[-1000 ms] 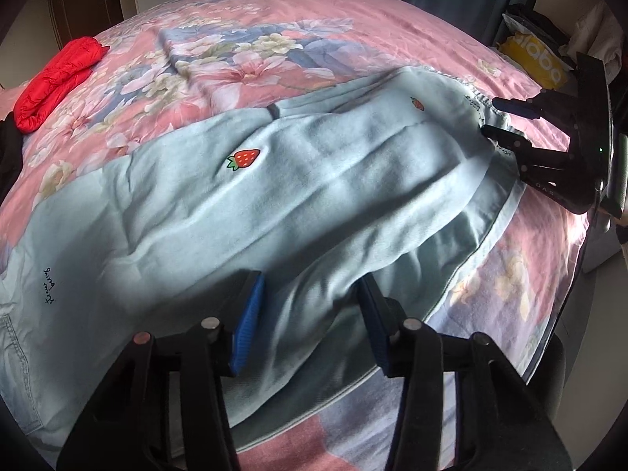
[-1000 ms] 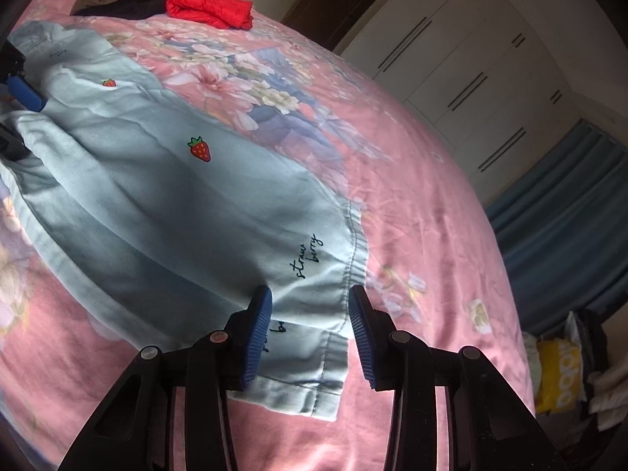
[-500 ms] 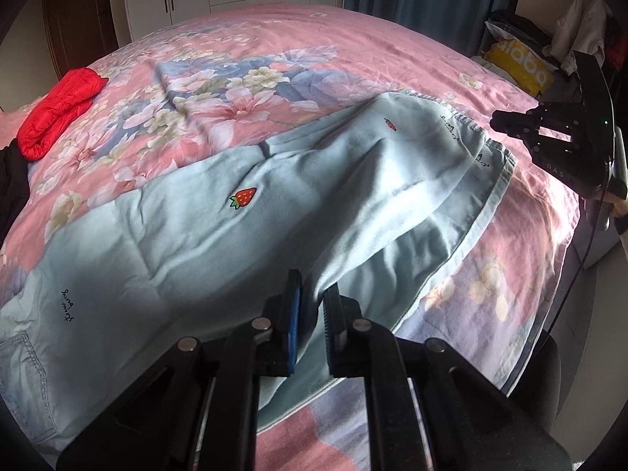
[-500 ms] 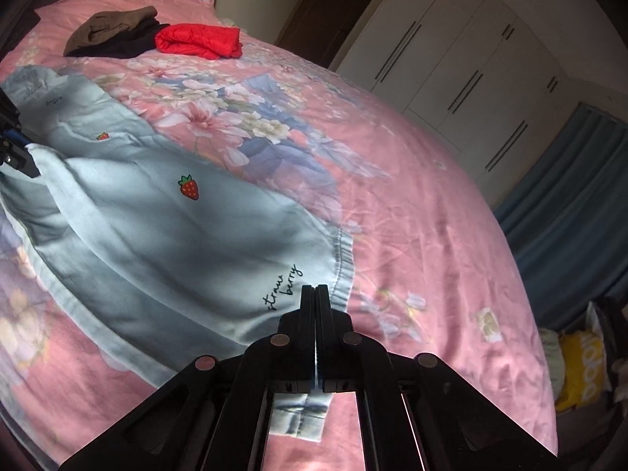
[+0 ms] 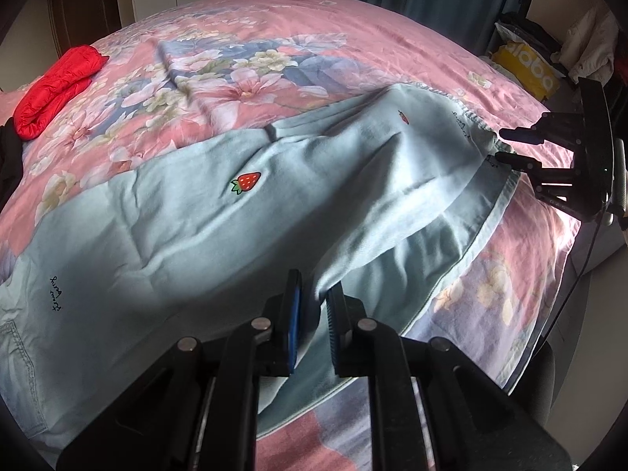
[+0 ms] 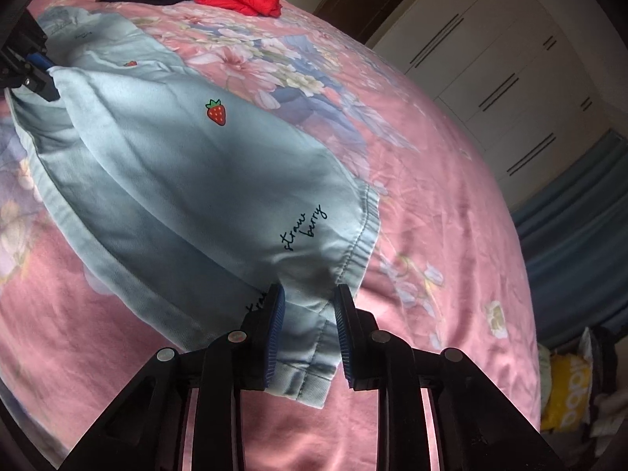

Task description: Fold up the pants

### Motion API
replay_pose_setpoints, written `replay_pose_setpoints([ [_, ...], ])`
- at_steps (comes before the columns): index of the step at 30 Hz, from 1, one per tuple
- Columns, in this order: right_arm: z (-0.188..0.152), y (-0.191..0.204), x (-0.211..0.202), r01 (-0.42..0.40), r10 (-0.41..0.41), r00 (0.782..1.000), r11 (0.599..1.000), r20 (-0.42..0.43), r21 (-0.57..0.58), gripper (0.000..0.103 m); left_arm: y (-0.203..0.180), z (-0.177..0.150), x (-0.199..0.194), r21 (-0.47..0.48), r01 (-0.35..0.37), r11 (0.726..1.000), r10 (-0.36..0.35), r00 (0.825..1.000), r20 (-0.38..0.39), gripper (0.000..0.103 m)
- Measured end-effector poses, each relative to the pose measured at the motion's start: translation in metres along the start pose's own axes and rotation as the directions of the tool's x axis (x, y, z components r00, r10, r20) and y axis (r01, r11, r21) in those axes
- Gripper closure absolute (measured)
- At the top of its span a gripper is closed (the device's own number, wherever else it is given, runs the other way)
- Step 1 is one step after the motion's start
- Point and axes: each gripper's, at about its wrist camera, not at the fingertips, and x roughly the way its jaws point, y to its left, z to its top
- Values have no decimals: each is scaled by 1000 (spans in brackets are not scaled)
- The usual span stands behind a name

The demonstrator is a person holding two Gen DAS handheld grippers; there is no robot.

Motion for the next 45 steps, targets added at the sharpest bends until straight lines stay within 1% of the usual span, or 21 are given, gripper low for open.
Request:
replay_pose_setpoints([
  [5,-3,8,-2,16,-17,1000,996,-10,-82,79,5,0,5,-46,22,999,-23,1000,-15,89],
  [10,13,19,19,22,-21,1000,992,11,-124,81,1,-1,-3,-22,26,999,-25,1000,15,93],
  [11,15,18,21,4,-4,1000,993,6,-115,94,0,-1,-6,-17,26,1000,-25,999,25,93],
  [12,15,16,20,-4,5,1000,995,9,-102,100,-1,-1,-10,-14,31,999,-30,999,33,93],
  [16,10,0,-9,17,-16,998,1000,63,-19,102,-15,-4,-25,51,29,998,-33,997,70,93],
  [20,2,-11,-41,12,-17,994,999,106,51,102,-23,-11,-28,109,23,994,-31,997,67,92],
  [24,-9,-4,-40,-17,13,997,998,74,60,102,-28,-20,-13,141,16,990,-18,1000,17,89],
  [26,-17,3,-29,-40,39,999,997,22,59,102,-28,-24,-2,144,10,990,-8,1000,-17,88],
  [28,-26,7,-20,-65,66,997,996,-25,67,102,-24,-24,-2,131,15,991,-13,1000,-20,85],
  [29,-28,7,-17,-76,80,996,993,-43,85,102,-22,-24,-6,120,26,992,-24,1000,-17,84],
  [31,-30,3,-21,-86,91,995,989,-42,119,101,-16,-24,-18,101,41,994,-41,999,-2,68],
  [32,-29,0,-27,-101,107,994,984,-37,145,101,-13,-25,-27,90,69,994,-70,997,12,55],
  [33,-29,-5,-34,-114,119,993,978,-16,173,101,-9,-26,-37,71,108,992,-110,993,33,46],
  [34,-27,-10,-43,-123,123,992,972,10,198,101,-4,-26,-45,48,144,988,-146,988,56,42],
  [35,-23,-16,-49,-128,123,992,966,37,227,101,-1,-24,-52,22,171,985,-172,982,77,38],
  [36,-19,-21,-55,-138,125,990,955,66,263,101,3,-21,-55,-7,184,983,-183,979,96,37],
  [38,-7,-28,-58,-181,150,982,918,113,354,98,13,-14,-51,-65,161,985,-154,983,103,37],
  [40,8,-28,-45,-241,204,970,859,129,452,94,28,-11,-36,-146,118,982,-108,992,72,37],
  [42,26,-21,-22,-291,279,954,794,106,534,91,46,-18,-20,-226,72,971,-71,997,12,39],
  [44,37,-9,2,-337,374,925,718,70,609,91,62,-33,-14,-263,31,964,-41,999,-34,40],
  [45,39,-2,13,-347,413,910,690,49,635,91,68,-43,-16,-265,32,964,-45,998,-42,40],
])
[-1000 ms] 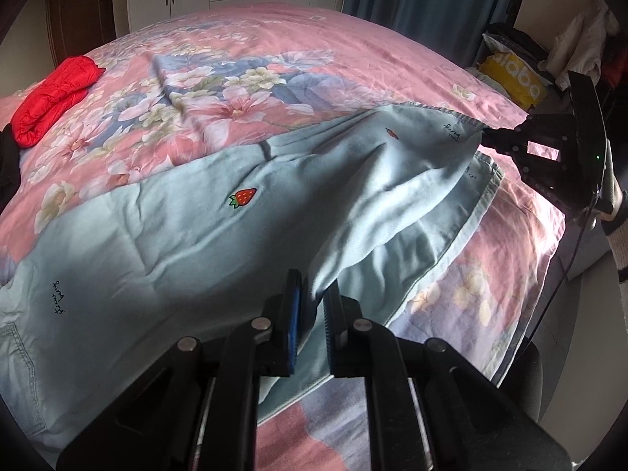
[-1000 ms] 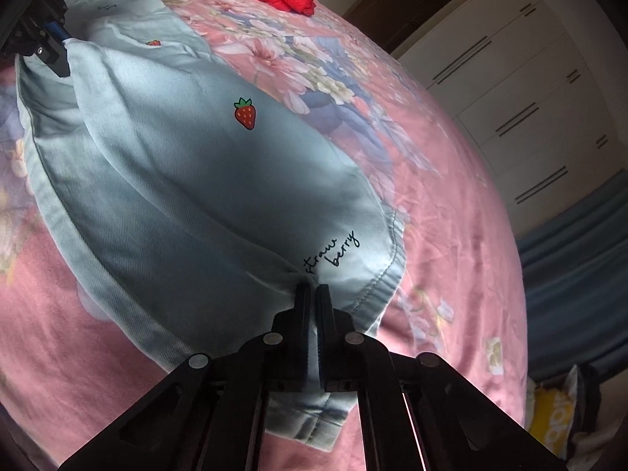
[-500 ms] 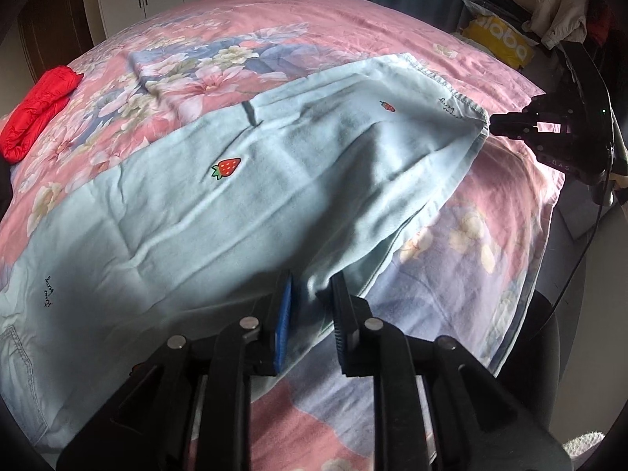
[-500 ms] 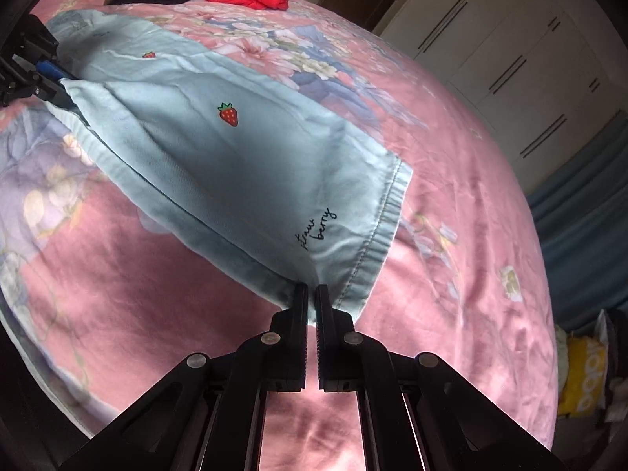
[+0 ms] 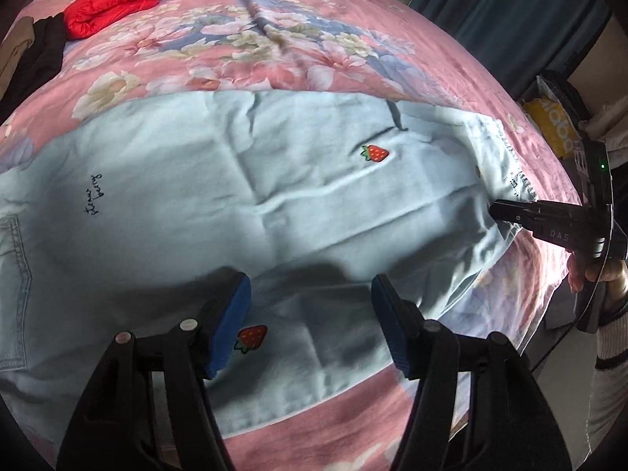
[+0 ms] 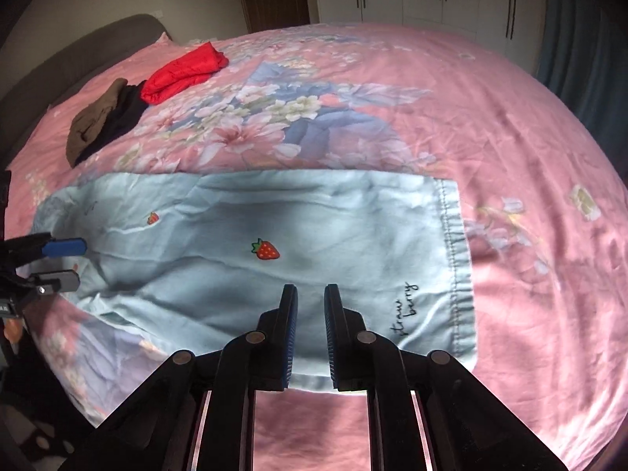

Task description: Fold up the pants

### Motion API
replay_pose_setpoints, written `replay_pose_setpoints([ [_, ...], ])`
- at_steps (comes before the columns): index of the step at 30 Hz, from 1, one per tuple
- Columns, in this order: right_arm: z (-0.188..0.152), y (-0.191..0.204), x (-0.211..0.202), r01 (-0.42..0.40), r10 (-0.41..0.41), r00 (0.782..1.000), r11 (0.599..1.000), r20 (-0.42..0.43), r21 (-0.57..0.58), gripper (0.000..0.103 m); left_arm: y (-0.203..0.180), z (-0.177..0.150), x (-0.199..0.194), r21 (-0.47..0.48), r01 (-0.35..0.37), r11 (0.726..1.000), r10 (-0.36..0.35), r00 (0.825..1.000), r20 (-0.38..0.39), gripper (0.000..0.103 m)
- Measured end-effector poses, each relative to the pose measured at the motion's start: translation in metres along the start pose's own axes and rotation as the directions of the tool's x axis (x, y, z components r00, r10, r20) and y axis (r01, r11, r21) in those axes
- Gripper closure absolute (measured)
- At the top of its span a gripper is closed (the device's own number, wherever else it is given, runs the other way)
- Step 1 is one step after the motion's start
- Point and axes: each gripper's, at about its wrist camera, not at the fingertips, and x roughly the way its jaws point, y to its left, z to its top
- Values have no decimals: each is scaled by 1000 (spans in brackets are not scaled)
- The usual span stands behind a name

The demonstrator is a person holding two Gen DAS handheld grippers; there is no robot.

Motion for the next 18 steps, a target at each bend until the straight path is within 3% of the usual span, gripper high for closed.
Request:
replay_pose_setpoints([
  [3,-14,7,23,58,-60,992,998,-111,-24,91,14,-24,-15,36,32,999,-32,999,-2,40],
  [8,-47,3,1,64,-67,983,998,-171,-21,91,36,-41,-46,26,47,999,-47,998,32,40],
  [11,-44,8,-16,83,-83,990,997,-114,-5,91,63,-36,-72,-54,22,998,-15,992,124,38],
  [14,-25,36,-24,6,-6,1000,1000,-6,-30,86,104,-32,-88,-183,-53,982,89,977,195,35],
  [16,-9,65,-17,-65,68,997,996,43,-68,81,134,-36,-87,-277,-151,949,199,968,155,36],
  [18,3,95,-1,-107,115,991,988,65,-114,79,158,-52,-90,-318,-169,933,222,965,141,37],
])
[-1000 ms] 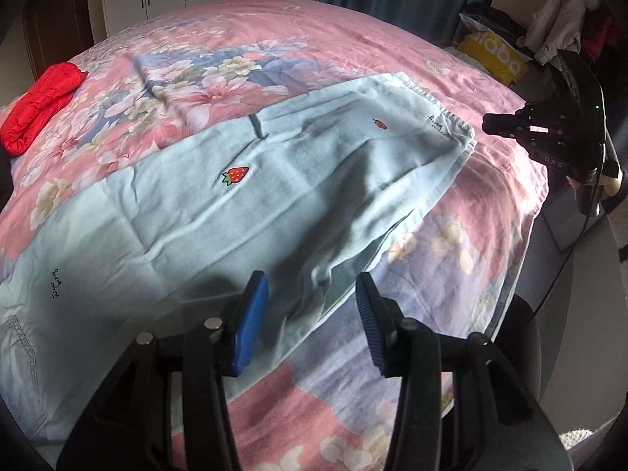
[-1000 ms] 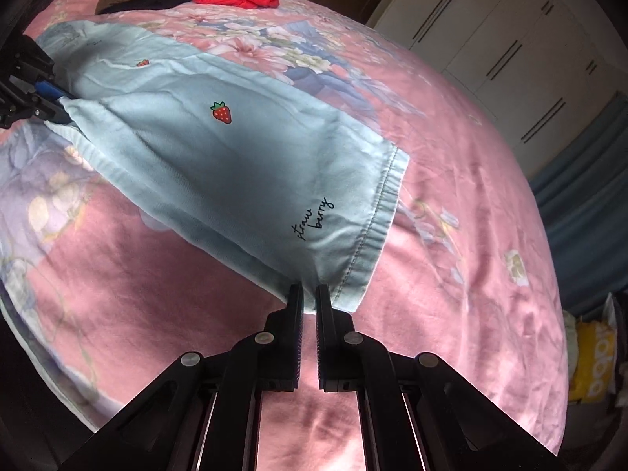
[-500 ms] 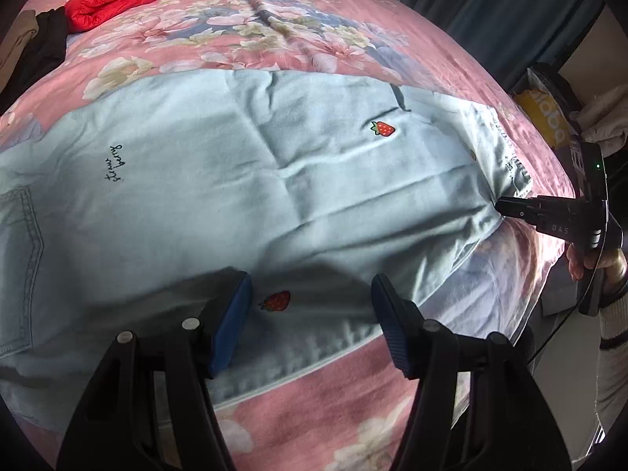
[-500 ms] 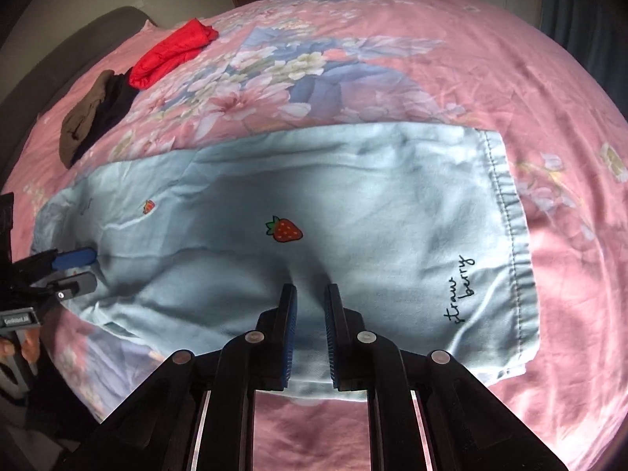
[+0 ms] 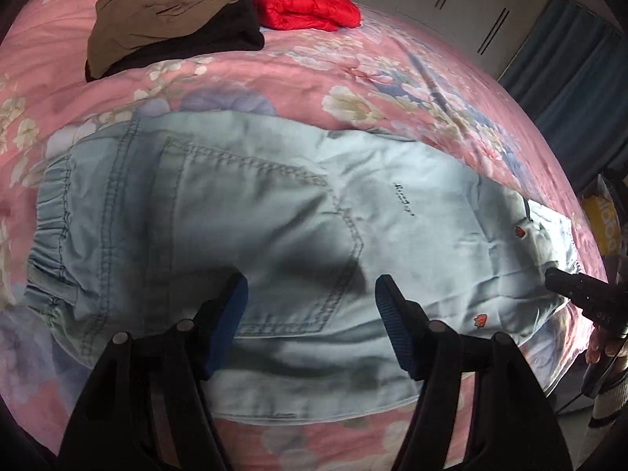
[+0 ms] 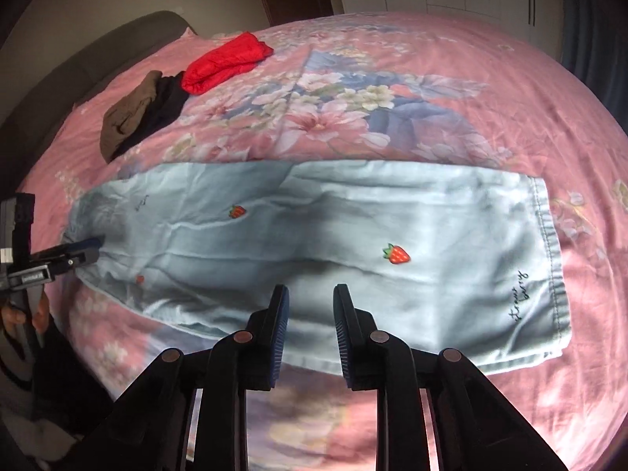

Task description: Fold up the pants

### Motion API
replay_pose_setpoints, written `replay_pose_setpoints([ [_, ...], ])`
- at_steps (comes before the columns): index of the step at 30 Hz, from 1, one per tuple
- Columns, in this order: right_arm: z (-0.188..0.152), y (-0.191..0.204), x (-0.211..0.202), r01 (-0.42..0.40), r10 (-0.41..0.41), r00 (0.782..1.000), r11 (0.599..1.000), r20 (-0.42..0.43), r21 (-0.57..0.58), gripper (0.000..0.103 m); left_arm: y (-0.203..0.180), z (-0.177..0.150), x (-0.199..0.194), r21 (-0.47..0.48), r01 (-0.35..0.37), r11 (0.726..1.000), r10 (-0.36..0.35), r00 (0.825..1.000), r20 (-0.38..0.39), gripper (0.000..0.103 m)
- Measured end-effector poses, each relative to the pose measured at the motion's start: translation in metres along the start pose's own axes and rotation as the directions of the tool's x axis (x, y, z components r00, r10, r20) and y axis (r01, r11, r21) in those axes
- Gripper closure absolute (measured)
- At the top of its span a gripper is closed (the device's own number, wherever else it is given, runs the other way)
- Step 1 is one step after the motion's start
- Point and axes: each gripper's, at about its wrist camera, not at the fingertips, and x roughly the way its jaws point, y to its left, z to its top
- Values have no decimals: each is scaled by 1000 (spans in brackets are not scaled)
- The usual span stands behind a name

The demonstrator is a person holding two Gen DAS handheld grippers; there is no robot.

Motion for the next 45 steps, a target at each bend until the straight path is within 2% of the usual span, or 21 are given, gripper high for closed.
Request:
replay_pose_setpoints([
  [2,3,24,26,-38,37,999,999,-30,-37,79,19,-12,-9,14,10,1000,-10,1000,-1,45],
  [4,-13,51,50,-90,72,985,990,-156,-111,79,29,-20,-22,37,32,999,-33,999,6,45],
  [5,-25,65,57,-84,43,977,978,-210,-191,79,31,-23,-26,40,47,998,-47,999,2,44],
  [7,-42,92,48,-30,-48,981,919,-186,-392,79,33,-23,-32,38,67,997,-67,998,7,44],
  [8,-43,97,42,-39,-52,978,903,-201,-427,79,31,-20,-32,40,48,998,-49,999,19,38],
  [9,-38,97,37,-61,-38,974,907,-225,-417,79,29,-17,-34,43,18,999,-20,999,41,34],
  [11,-20,95,26,-130,50,975,921,-218,-368,76,26,-8,-35,39,12,999,-16,996,82,34],
  [12,-8,96,22,-164,103,976,928,-193,-335,73,26,-2,-33,30,21,999,-24,996,91,34],
  [14,17,100,24,-189,157,979,943,-132,-274,57,23,5,-27,28,6,1000,-9,996,94,34],
  [18,74,131,70,-277,269,960,952,-75,-132,55,20,9,-15,51,-29,998,24,996,81,34],
  [20,98,148,101,-291,283,955,952,-89,-96,55,23,8,-9,62,-56,997,51,996,69,34],
  [22,118,163,127,-289,280,954,954,-107,-80,55,26,7,-7,65,-46,997,42,997,64,34],
  [24,132,172,149,-251,241,963,965,-119,-73,55,27,6,-7,75,-42,996,37,997,66,34],
  [26,140,177,173,-267,255,949,962,-188,-46,55,27,5,-5,86,-45,995,40,997,65,34],
  [28,135,181,194,-271,249,920,962,-302,-31,56,27,5,-4,96,-48,994,42,997,66,34],
  [29,132,186,201,-262,229,918,963,-324,-61,72,26,4,-3,99,-49,994,42,997,68,34],
  [30,128,193,204,-237,186,922,965,-338,-115,80,26,4,-3,100,-48,994,41,997,69,34],
  [32,125,202,204,-203,137,937,962,-320,-184,89,26,3,-3,104,-50,993,43,997,69,34],
  [36,134,198,205,-116,76,970,979,-230,-166,97,25,3,-3,108,-54,993,47,996,70,34],
  [39,132,197,198,-125,96,978,980,-185,-151,97,25,3,-2,111,-58,992,50,996,69,34],
  [45,114,175,139,-150,143,988,981,-57,-123,95,22,2,-2,117,-81,990,73,995,69,34],
])
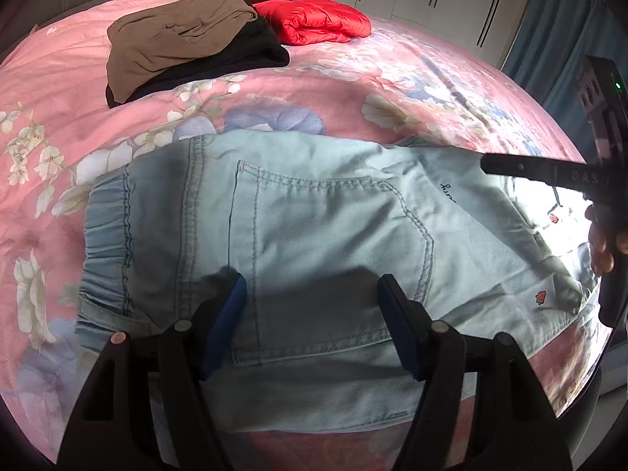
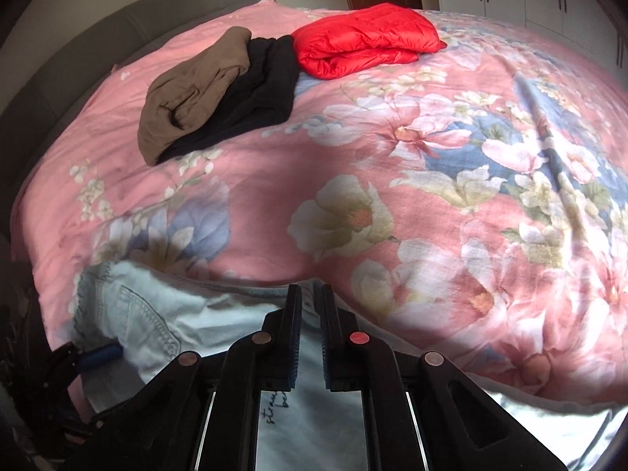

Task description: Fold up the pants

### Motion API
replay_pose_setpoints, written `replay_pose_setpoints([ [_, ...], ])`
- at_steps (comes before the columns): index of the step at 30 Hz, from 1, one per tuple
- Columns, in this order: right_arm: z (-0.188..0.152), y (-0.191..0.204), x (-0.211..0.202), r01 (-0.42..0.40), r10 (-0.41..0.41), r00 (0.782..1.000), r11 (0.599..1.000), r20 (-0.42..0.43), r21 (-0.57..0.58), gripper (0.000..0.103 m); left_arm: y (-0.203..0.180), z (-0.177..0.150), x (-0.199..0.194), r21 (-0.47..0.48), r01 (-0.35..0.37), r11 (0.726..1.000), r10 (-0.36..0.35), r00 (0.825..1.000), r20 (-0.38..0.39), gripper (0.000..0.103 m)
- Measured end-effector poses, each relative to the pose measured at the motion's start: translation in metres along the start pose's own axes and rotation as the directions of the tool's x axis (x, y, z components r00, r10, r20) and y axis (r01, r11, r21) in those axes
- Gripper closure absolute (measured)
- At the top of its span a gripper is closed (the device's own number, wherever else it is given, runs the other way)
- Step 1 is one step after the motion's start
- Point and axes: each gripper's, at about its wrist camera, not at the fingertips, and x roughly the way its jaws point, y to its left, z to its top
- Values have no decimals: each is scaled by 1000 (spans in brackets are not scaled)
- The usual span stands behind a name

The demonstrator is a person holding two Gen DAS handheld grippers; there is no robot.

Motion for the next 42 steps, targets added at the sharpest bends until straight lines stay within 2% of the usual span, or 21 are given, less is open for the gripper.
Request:
replay_pose_setpoints([
  [2,-19,-3,-17,-8,8,1000,1000,-12,-19,87,-1,-1,0,2,-11,1000,11,1000,0,34],
  [4,-36,-1,-24,22,-23,999,999,-27,-48,80,-3,-1,0,4,-22,1000,22,1000,-2,34],
  [9,-93,-9,-41,138,-144,988,986,-56,-92,79,-5,-2,0,7,-38,999,38,999,-7,34],
  [12,-128,-17,-53,149,-157,983,985,-93,-90,79,-7,-2,0,8,-55,998,55,998,-11,34],
  [14,-143,-24,-68,124,-130,988,990,-88,-63,79,-10,-3,-2,12,-73,997,73,997,-14,34],
  [18,-160,-47,-94,39,-33,995,997,-91,70,77,-18,-4,-10,21,-71,997,71,997,-11,34],
  [20,-164,-55,-110,27,-19,997,995,-81,93,77,-24,-3,-17,21,-43,999,43,999,-1,34],
  [22,-166,-68,-131,-2,6,1000,986,-21,166,77,-33,0,-21,19,1,1000,-1,1000,6,34],
  [23,-168,-79,-143,5,-10,1000,976,20,216,71,-39,2,-22,22,26,999,-26,1000,6,34],
  [26,-185,-121,-179,30,-95,985,915,143,402,54,-63,6,-21,52,89,995,-89,996,5,33],
  [30,-230,-182,-216,38,-233,952,733,198,679,52,-98,12,-11,89,174,981,-172,985,-28,33],
  [32,-252,-206,-229,20,-292,931,638,218,770,49,-116,14,-4,88,229,969,-225,973,-60,33],
  [35,-272,-237,-238,-1,-353,908,534,224,846,45,-142,15,7,90,309,947,-301,949,-97,33],
  [38,-279,-261,-234,-52,-369,896,465,247,884,45,-159,10,22,88,344,935,-329,932,-151,33],
  [40,-277,-273,-230,-84,-374,889,438,266,895,45,-164,4,32,100,316,943,-296,939,-178,33],
  [42,-272,-280,-228,-112,-371,882,433,290,894,45,-163,1,33,113,312,943,-291,941,-173,33],
])
